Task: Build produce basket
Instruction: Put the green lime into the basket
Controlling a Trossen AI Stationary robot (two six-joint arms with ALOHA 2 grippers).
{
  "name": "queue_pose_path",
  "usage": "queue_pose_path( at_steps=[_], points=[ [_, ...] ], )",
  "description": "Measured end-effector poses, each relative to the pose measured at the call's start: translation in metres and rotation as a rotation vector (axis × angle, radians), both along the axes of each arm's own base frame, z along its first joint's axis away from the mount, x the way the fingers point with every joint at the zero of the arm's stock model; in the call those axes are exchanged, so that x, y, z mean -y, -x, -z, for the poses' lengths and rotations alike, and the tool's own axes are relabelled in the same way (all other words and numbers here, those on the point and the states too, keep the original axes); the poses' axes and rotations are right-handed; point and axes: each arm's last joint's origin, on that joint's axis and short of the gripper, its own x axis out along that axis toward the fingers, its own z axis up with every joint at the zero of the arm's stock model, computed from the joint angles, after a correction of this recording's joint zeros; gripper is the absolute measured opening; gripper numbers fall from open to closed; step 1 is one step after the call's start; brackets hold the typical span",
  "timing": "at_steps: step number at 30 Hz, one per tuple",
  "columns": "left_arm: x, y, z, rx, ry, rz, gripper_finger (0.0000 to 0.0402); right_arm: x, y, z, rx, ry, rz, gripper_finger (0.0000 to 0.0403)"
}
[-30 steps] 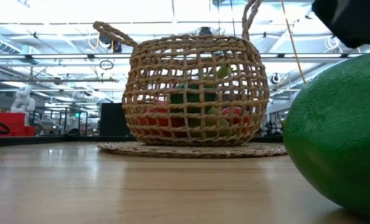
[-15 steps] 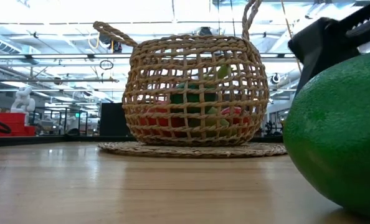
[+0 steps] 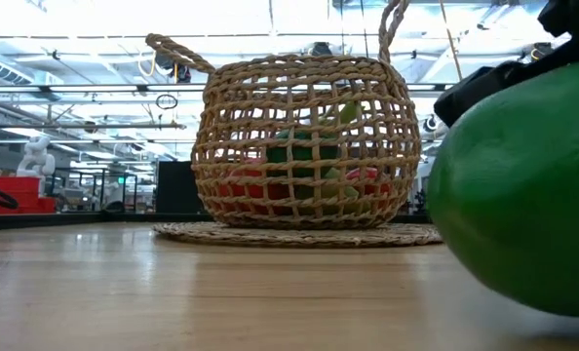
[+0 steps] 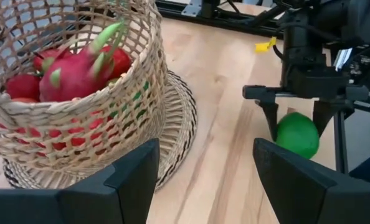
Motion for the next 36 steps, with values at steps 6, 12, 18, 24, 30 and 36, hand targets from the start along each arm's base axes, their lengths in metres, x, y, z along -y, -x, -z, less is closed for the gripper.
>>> queue_pose_path(
  at_steps=[6, 12, 18, 24, 30, 36],
  points=[
    [-0.006, -0.005, 0.0, -0.015, -0.05, 0.007, 0.0259, -0.002, -0.002, -0.008, 0.033, -0.048, -0.014, 0.0308],
    [-0.011, -0.009, 0.0, -0.035, -0.101, 0.018, 0.0258, 0.006, -0.001, -0.045, 0.145, -0.071, 0.031, 0.0315],
    [-0.014, -0.011, 0.0, -0.041, -0.112, 0.017, 0.0258, 0.019, 0.009, -0.095, 0.312, -0.049, 0.079, 0.0308],
    [-0.013, -0.01, 0.0, -0.041, -0.096, 0.015, 0.0257, 0.033, 0.027, -0.135, 0.408, -0.124, 0.095, 0.0308],
    [-0.013, -0.01, 0.0, -0.041, -0.094, 0.014, 0.0258, 0.046, 0.05, -0.145, 0.464, -0.132, 0.132, 0.0307],
    [-0.014, -0.011, 0.0, -0.041, -0.093, 0.01, 0.0257, 0.058, 0.065, -0.138, 0.525, -0.093, 0.186, 0.0307]
  ],
)
